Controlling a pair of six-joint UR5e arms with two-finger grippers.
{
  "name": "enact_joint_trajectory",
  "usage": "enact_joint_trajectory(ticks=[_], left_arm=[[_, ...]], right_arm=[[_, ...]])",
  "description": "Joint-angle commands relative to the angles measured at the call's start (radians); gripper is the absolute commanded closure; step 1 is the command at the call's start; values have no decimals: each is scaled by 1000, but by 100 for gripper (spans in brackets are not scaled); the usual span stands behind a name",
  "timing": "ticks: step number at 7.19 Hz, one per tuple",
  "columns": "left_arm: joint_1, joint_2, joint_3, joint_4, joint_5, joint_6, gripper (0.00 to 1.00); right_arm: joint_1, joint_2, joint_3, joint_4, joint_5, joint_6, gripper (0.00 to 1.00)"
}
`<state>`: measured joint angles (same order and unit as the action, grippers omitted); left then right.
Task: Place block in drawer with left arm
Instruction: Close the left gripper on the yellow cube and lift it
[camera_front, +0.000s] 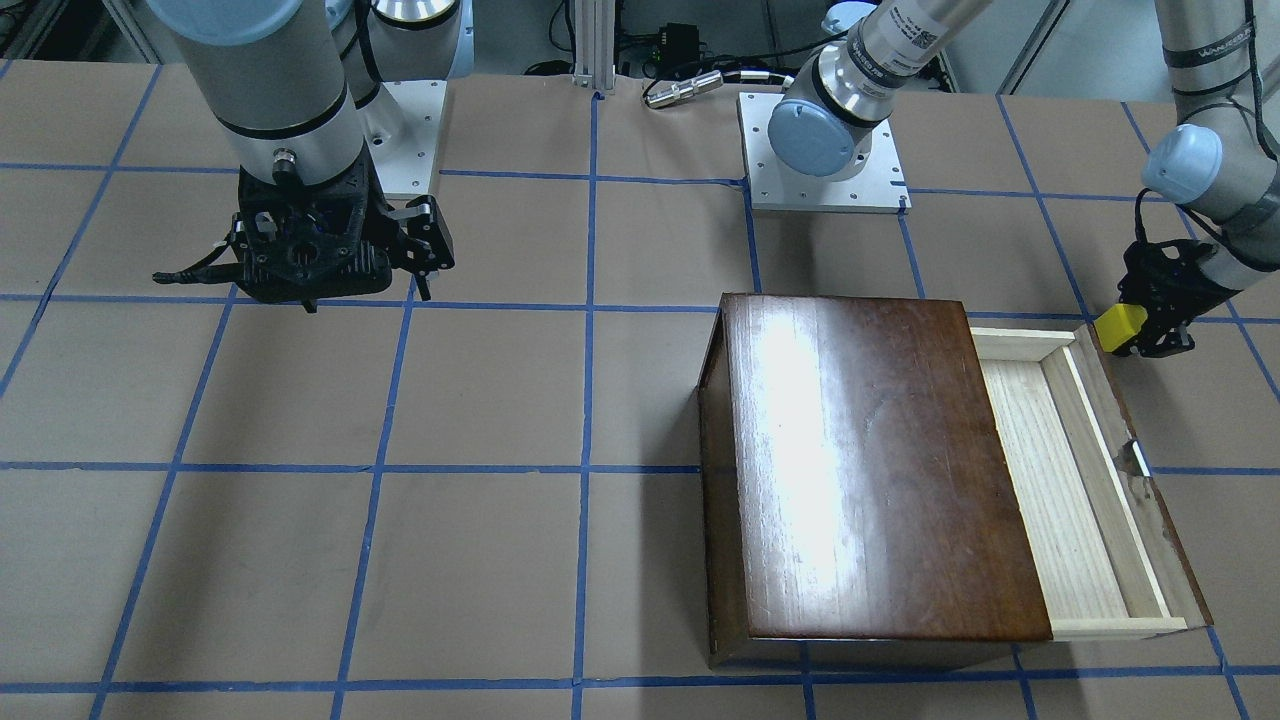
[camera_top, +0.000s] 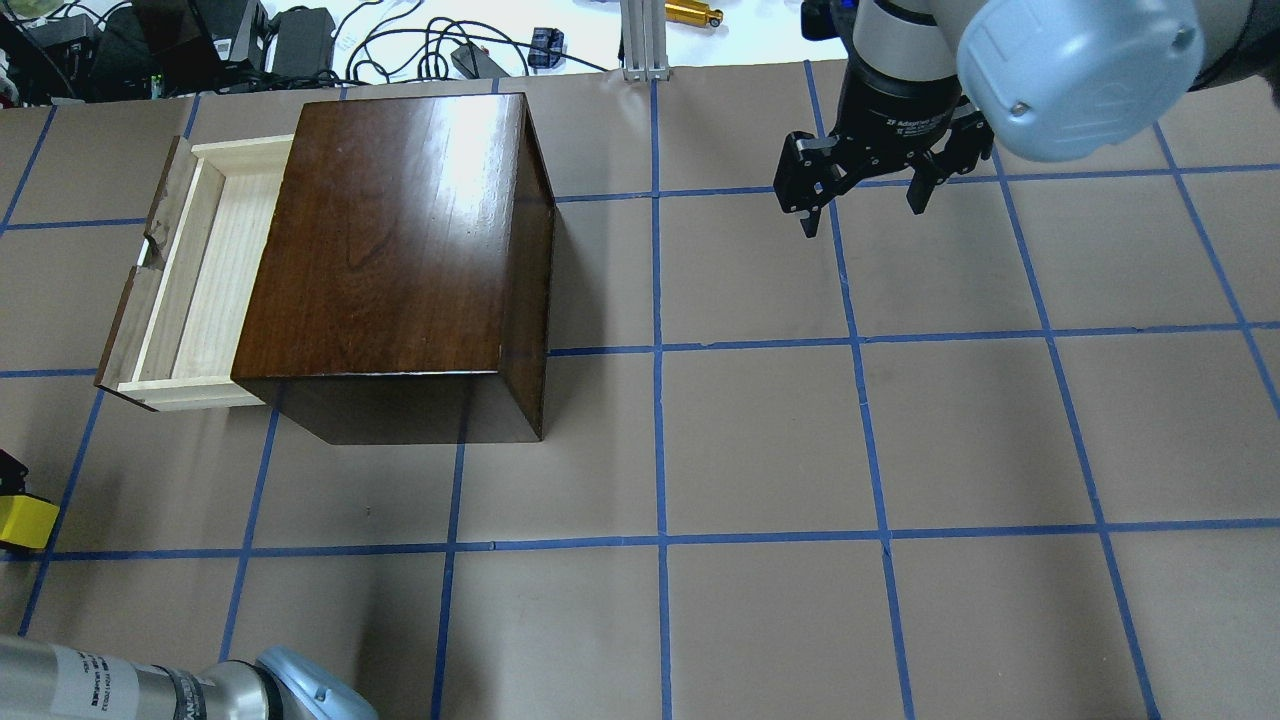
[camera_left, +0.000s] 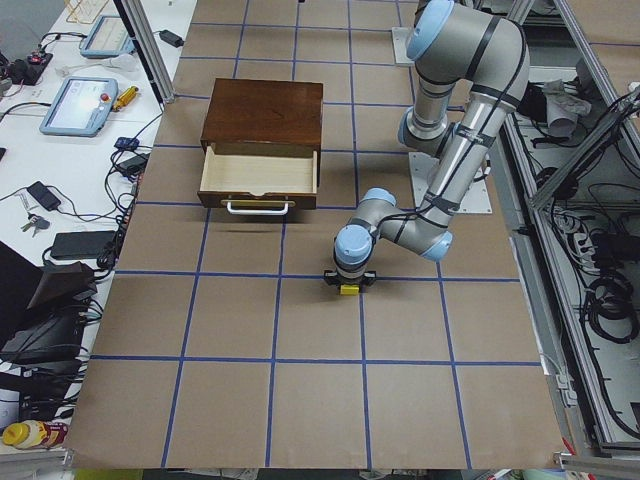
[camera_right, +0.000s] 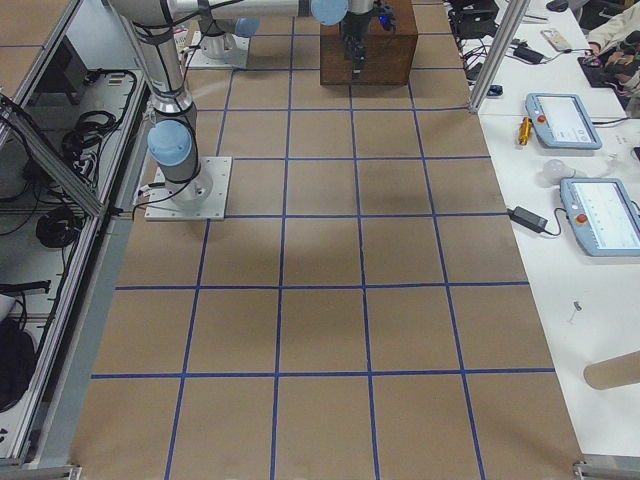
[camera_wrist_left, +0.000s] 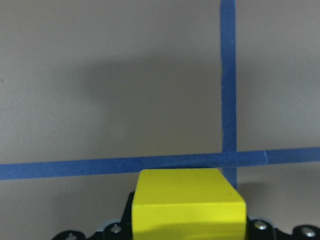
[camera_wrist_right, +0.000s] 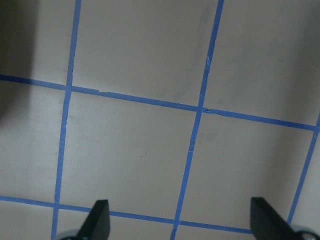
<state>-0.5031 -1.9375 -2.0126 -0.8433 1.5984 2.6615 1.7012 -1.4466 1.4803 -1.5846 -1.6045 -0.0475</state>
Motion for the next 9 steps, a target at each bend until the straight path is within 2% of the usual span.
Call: enact_joint_trajectory(ticks=[1, 4, 7, 9], left_arm=[[0, 0, 0, 1, 0, 0, 100], [-3, 49, 9, -11, -1, -20, 100], [-18, 139, 40, -46, -2, -79, 100], [-67, 190, 115, -165, -37, -183, 100]], right_arm=[[0, 0, 0, 0, 0, 1, 0], [0, 0, 0, 0, 0, 0, 0], [0, 0, 0, 0, 0, 1, 0], [0, 0, 0, 0, 0, 0, 0]])
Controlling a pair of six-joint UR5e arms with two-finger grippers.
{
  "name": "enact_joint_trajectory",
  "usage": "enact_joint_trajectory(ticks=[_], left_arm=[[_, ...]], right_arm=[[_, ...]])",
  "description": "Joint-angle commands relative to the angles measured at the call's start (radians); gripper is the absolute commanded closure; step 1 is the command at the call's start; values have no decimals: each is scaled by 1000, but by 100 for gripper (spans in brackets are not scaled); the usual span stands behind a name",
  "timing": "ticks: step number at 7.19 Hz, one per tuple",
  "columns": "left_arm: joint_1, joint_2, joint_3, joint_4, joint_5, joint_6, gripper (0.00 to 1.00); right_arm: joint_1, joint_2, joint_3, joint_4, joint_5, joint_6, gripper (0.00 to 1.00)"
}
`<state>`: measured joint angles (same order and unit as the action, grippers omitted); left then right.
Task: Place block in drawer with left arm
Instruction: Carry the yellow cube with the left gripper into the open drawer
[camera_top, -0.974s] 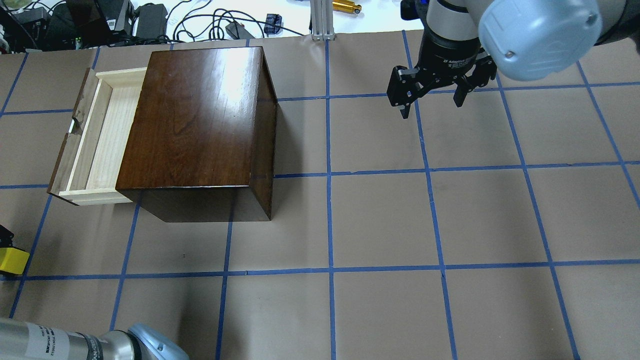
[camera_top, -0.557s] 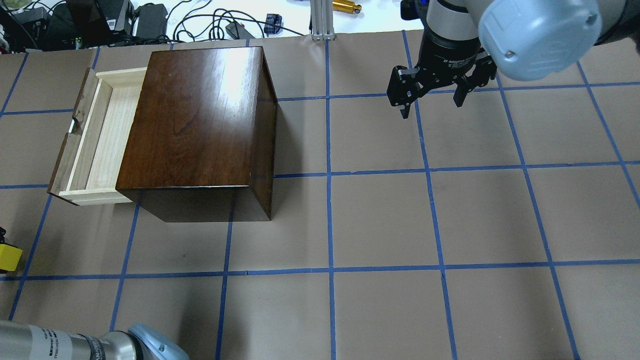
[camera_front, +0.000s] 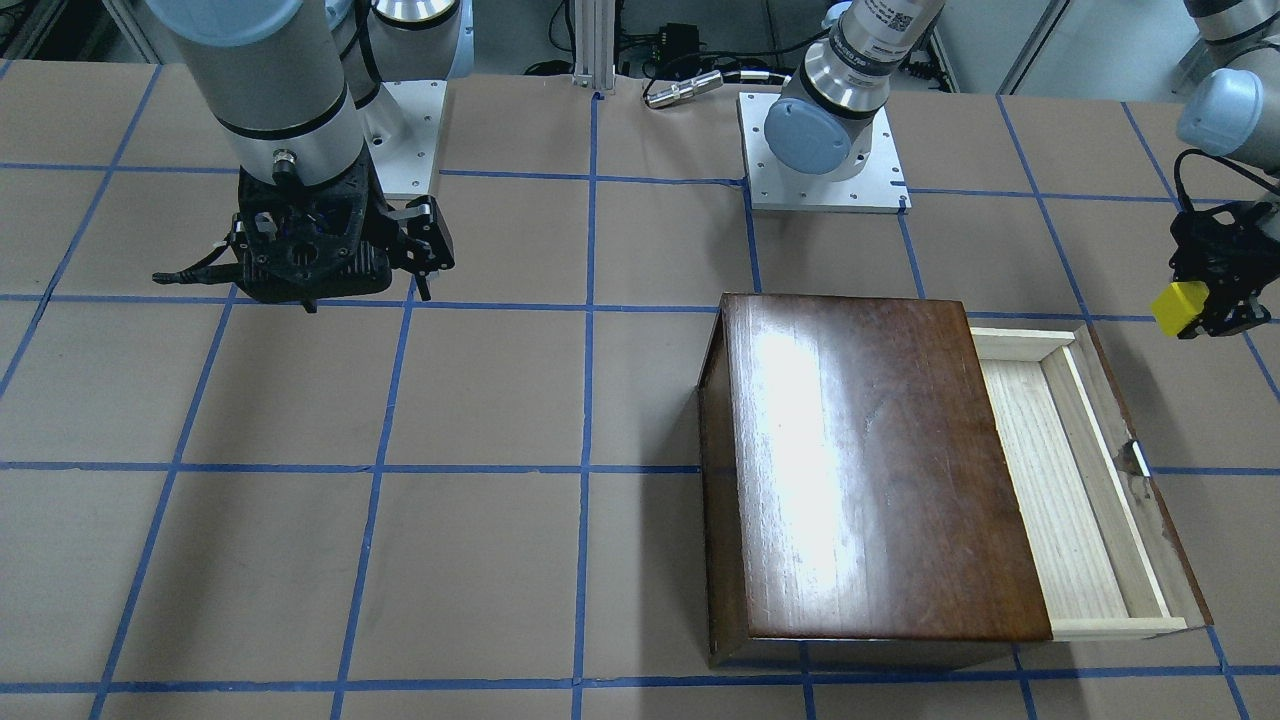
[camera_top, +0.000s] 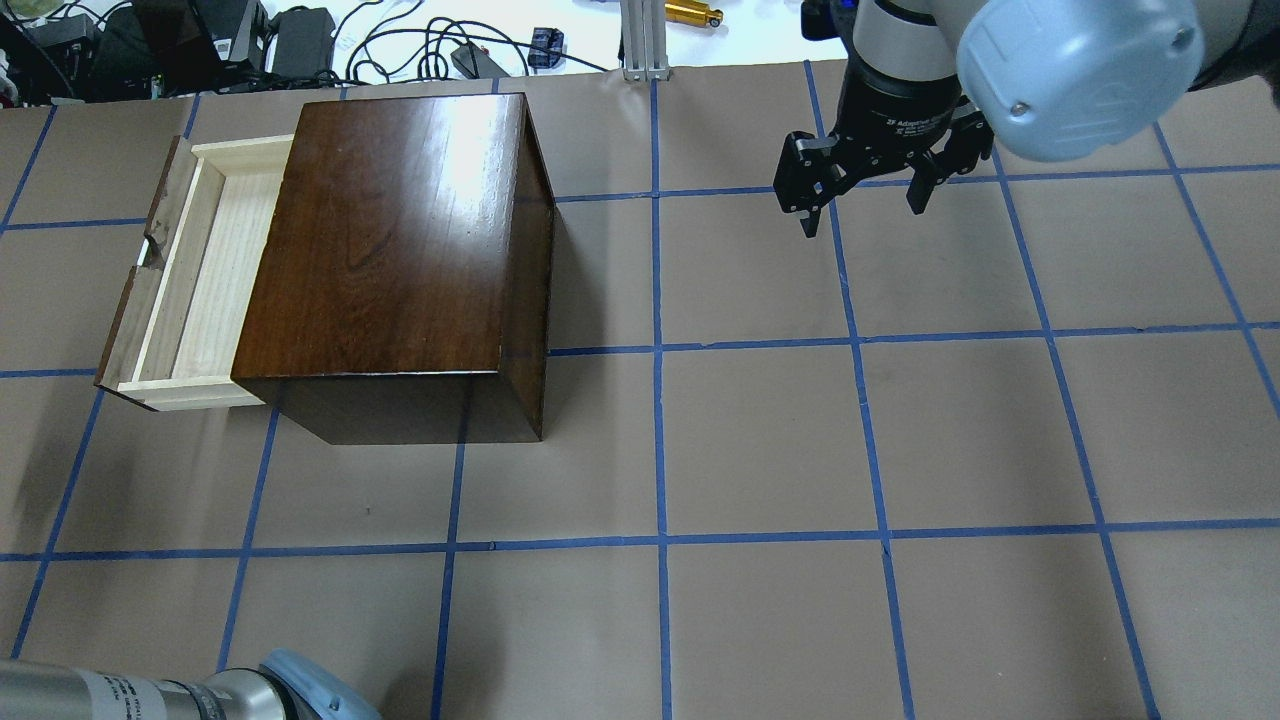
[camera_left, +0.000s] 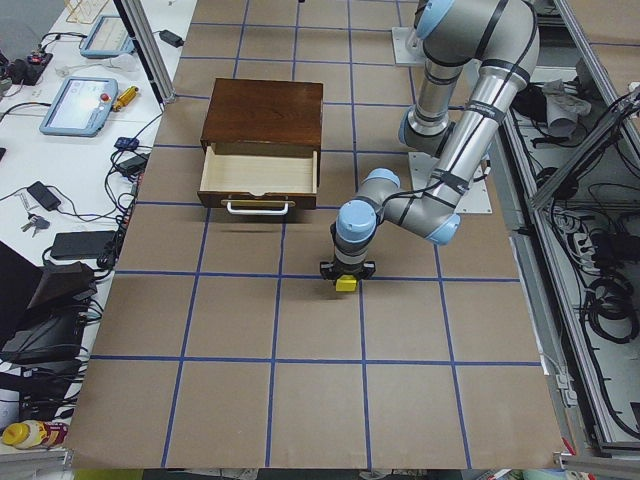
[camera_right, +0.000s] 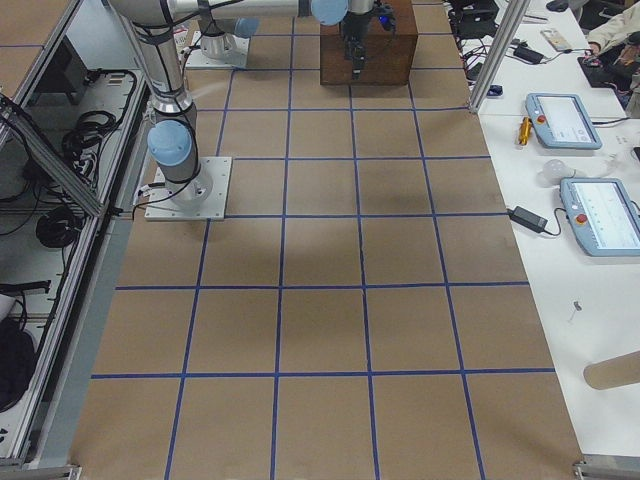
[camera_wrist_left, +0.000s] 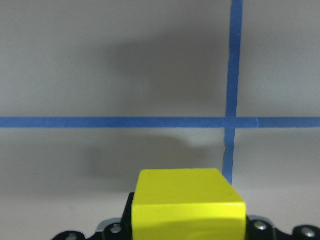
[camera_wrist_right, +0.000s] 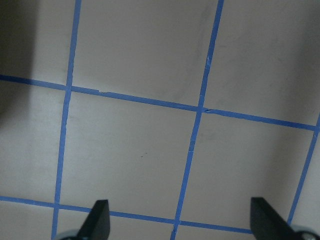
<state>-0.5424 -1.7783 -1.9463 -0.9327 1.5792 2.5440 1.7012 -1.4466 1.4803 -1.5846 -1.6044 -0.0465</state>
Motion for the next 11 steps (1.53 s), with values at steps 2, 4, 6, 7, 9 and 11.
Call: enact_joint_trajectory(ticks=[2, 4, 6, 7, 9, 11], left_arm=[[-115, 63, 185, -249, -39, -166, 100], [-212, 69, 277, -311, -73, -261, 100], [-331, 79, 300, -336, -100, -373, 100], [-397, 65, 303, -336, -100, -427, 100], [-512, 43, 303, -330, -99, -522, 100], [-577, 7, 291, -339, -90, -527, 100]], right_arm=[[0, 0, 0, 0, 0, 1, 0], [0, 0, 0, 0, 0, 1, 0], [0, 0, 0, 0, 0, 1, 0], [0, 0, 0, 0, 0, -1, 0], [0, 0, 0, 0, 0, -1, 0], [0, 0, 0, 0, 0, -1, 0]])
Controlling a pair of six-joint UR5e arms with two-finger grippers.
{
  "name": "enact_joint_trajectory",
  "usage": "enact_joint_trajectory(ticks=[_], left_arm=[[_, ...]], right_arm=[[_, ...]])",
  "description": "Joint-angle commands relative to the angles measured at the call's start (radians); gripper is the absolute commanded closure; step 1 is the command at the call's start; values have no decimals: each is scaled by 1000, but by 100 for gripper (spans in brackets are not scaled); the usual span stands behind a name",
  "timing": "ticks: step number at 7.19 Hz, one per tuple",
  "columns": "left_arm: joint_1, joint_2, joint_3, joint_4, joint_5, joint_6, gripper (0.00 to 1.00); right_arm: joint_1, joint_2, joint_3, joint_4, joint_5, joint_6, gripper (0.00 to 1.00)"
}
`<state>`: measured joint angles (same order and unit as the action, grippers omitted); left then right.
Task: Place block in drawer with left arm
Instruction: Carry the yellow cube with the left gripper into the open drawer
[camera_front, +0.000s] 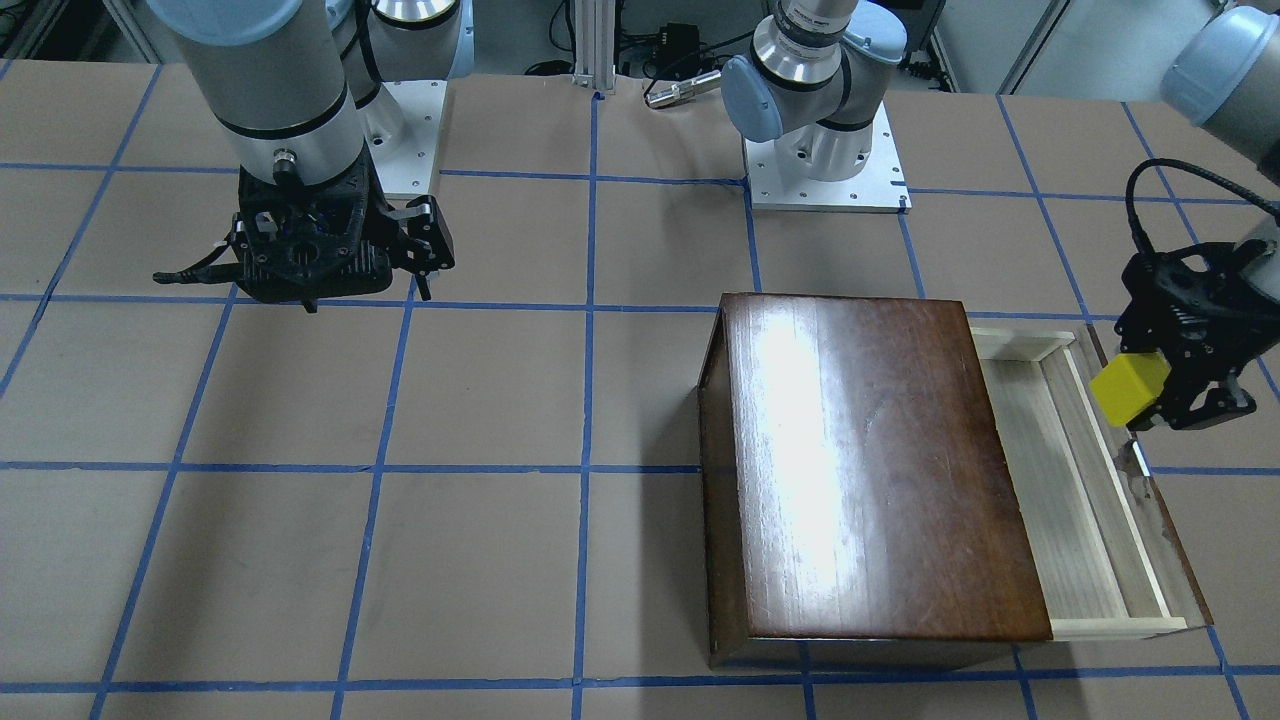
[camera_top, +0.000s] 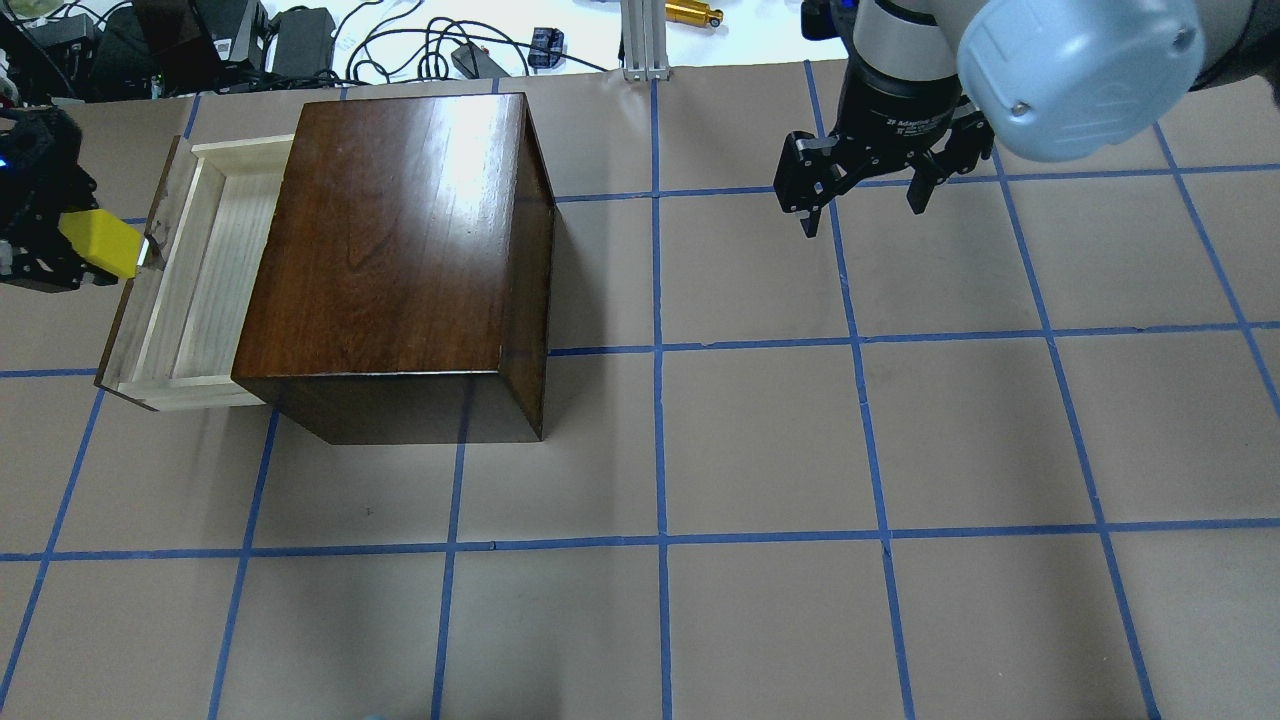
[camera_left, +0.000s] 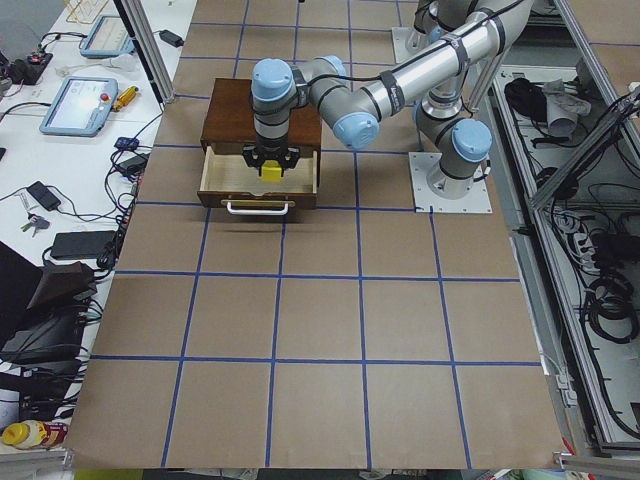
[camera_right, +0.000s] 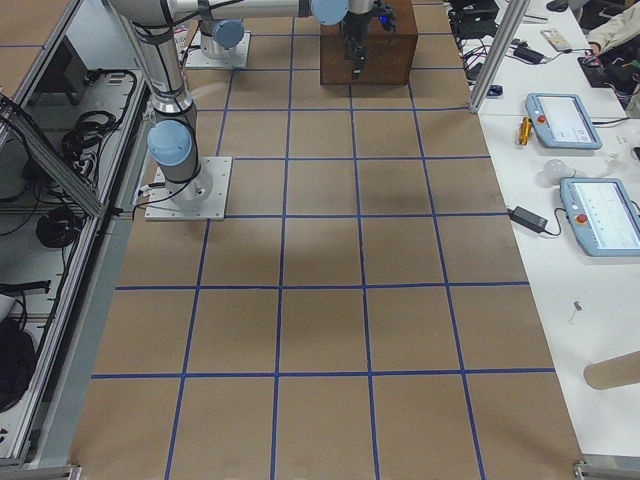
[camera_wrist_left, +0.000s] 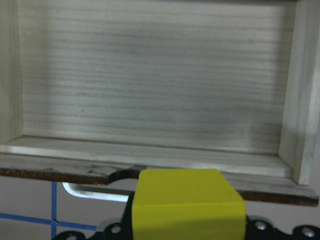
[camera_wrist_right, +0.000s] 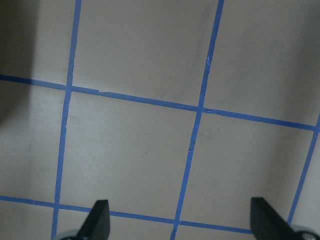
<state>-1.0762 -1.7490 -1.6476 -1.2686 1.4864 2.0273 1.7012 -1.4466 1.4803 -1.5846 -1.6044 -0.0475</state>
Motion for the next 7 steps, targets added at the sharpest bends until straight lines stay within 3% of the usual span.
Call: enact_joint_trajectory(ticks=[1, 6, 7], left_arm=[[-60, -49, -8, 0, 6, -12, 100], [-73, -104, -52, 24, 3, -15, 100], [-73, -104, -52, 41, 2, -13, 67]], right_arm=[[0, 0, 0, 0, 0, 1, 0], [0, 0, 0, 0, 0, 1, 0], [0, 0, 0, 0, 1, 2, 0]])
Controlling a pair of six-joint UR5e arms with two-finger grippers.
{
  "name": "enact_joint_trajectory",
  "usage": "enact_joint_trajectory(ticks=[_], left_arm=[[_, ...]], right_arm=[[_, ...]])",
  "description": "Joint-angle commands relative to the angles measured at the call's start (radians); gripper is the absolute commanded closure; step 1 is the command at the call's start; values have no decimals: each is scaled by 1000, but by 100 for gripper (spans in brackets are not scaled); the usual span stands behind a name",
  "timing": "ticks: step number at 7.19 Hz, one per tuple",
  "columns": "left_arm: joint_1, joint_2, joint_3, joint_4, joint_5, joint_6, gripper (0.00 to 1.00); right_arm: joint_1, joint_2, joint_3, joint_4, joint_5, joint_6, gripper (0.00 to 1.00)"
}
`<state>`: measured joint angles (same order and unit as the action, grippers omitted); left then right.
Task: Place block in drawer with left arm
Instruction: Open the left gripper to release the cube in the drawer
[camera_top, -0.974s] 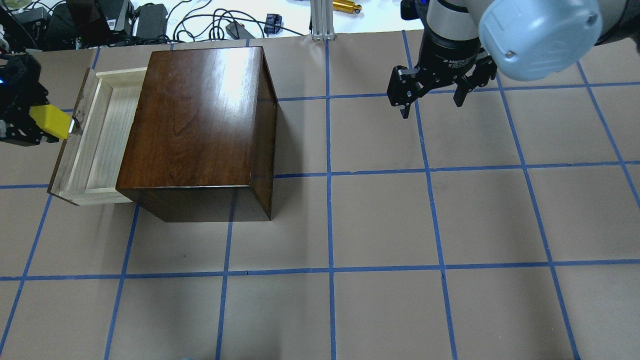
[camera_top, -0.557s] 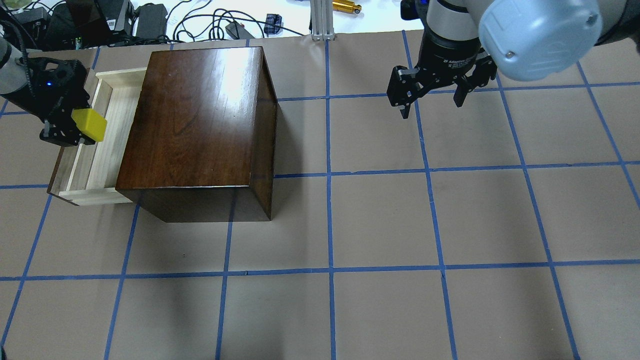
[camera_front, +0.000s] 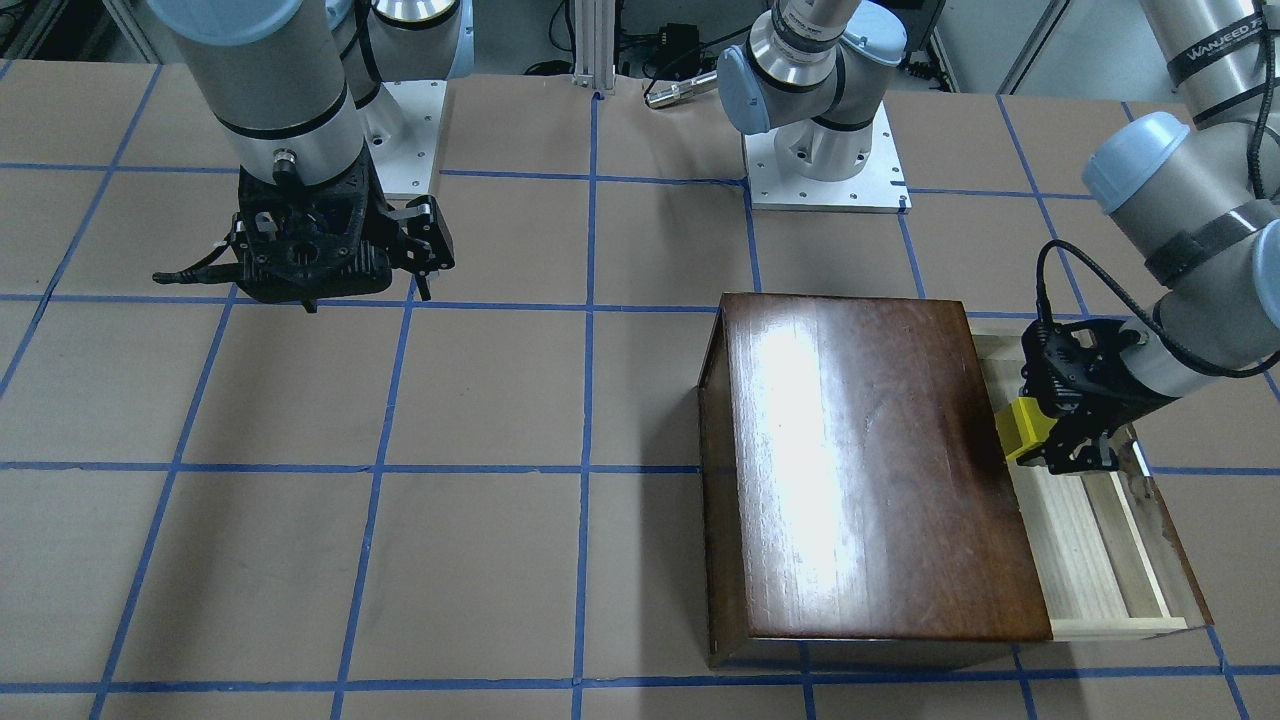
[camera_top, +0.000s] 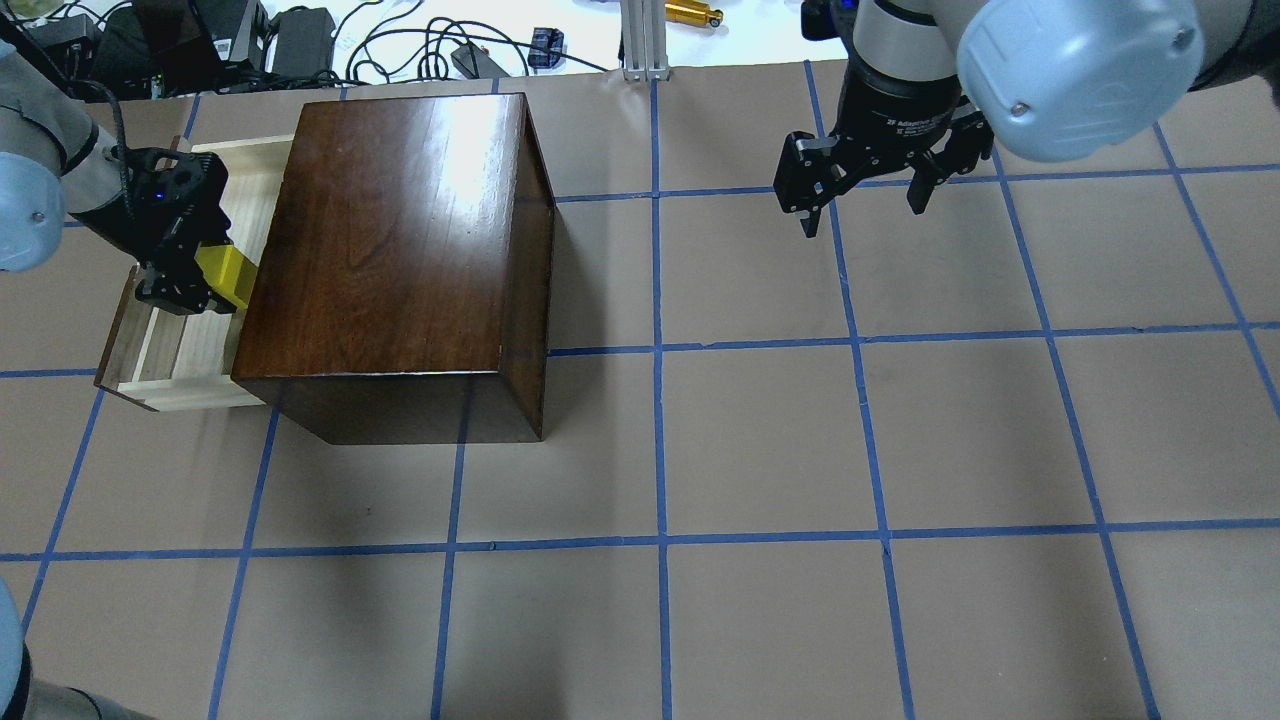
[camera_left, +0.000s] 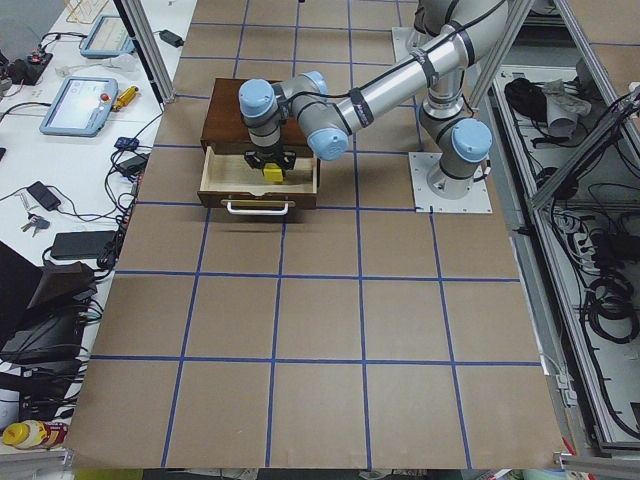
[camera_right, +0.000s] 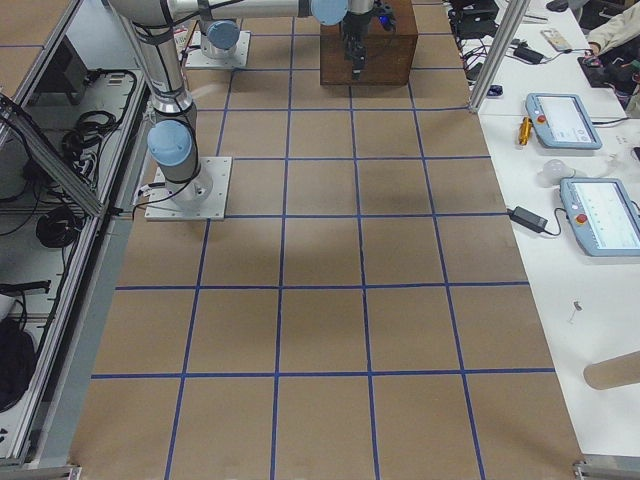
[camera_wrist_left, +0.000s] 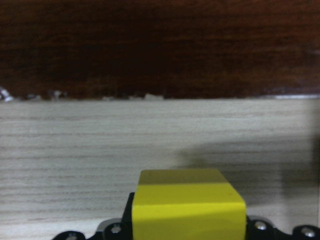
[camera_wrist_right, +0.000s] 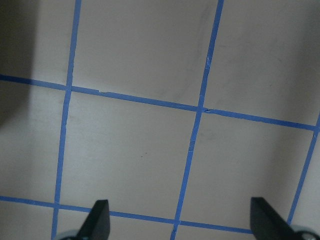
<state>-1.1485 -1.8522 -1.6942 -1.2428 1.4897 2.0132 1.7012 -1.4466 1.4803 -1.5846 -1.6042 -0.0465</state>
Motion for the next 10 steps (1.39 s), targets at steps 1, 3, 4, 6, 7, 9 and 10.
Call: enact_joint_trajectory(ticks=[1, 3, 4, 6, 7, 9, 10], left_arm=[[1, -1, -5, 20, 0, -4, 14], [-2, 46, 4, 20, 4, -8, 0], [-3, 89, 8, 4, 7, -11, 0], [-3, 212, 7, -106, 35, -96, 0], [-5, 272, 5, -166, 38, -211, 0], [-10, 352, 14, -201, 20, -571, 0], [-16, 364, 21, -201, -23, -728, 0]], right_arm=[[0, 0, 0, 0, 0, 0, 0], [0, 0, 0, 0, 0, -1, 0], [0, 0, 0, 0, 0, 0, 0], [0, 0, 0, 0, 0, 0, 0], [0, 0, 0, 0, 0, -1, 0], [0, 0, 0, 0, 0, 0, 0], [0, 0, 0, 0, 0, 0, 0]])
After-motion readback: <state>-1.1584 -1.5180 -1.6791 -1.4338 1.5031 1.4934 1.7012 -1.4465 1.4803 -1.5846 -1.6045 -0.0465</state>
